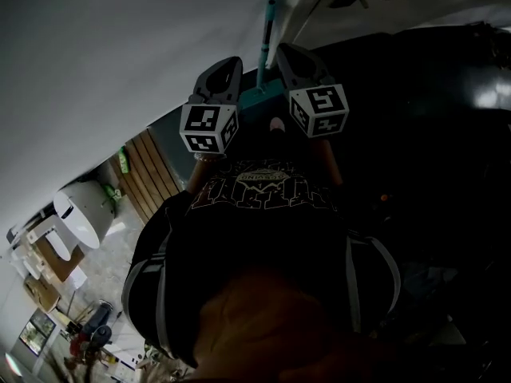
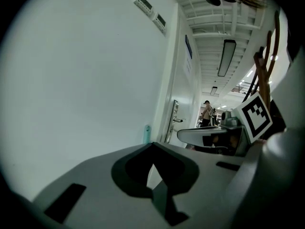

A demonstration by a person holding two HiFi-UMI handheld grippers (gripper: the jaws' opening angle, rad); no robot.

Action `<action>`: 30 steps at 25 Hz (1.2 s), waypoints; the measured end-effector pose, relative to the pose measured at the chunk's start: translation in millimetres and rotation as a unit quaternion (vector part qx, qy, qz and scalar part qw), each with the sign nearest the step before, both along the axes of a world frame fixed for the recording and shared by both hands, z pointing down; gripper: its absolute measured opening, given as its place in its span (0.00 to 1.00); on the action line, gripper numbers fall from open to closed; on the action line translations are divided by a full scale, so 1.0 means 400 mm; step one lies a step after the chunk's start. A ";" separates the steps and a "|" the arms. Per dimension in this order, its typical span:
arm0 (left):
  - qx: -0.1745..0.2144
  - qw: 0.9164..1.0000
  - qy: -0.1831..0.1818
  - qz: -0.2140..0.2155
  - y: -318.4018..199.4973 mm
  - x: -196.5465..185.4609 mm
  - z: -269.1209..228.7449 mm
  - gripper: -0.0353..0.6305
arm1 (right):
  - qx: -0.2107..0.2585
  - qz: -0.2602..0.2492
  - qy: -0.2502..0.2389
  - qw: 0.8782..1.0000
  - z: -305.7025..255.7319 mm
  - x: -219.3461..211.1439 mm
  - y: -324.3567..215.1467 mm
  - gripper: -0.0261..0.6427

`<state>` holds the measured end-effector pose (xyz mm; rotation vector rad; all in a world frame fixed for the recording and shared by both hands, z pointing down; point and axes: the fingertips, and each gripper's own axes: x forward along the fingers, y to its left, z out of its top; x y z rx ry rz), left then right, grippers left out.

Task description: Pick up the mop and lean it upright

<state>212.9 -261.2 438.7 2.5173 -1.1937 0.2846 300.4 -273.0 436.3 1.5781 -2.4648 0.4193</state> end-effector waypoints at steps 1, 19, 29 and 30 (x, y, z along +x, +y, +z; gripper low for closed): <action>-0.001 1.000 0.001 0.003 0.003 0.005 0.002 0.12 | -0.004 -0.001 0.000 1.000 0.001 -0.001 0.010 0.07; -0.007 0.999 0.014 0.040 0.057 0.066 0.003 0.12 | -0.007 0.010 -0.007 1.000 -0.013 0.012 0.099 0.07; -0.002 0.999 0.019 0.047 0.076 0.072 -0.018 0.12 | -0.005 0.013 -0.007 1.000 -0.037 0.017 0.116 0.07; -0.001 0.999 0.018 0.047 0.075 0.073 -0.017 0.12 | -0.005 0.013 -0.007 1.000 -0.036 0.018 0.116 0.07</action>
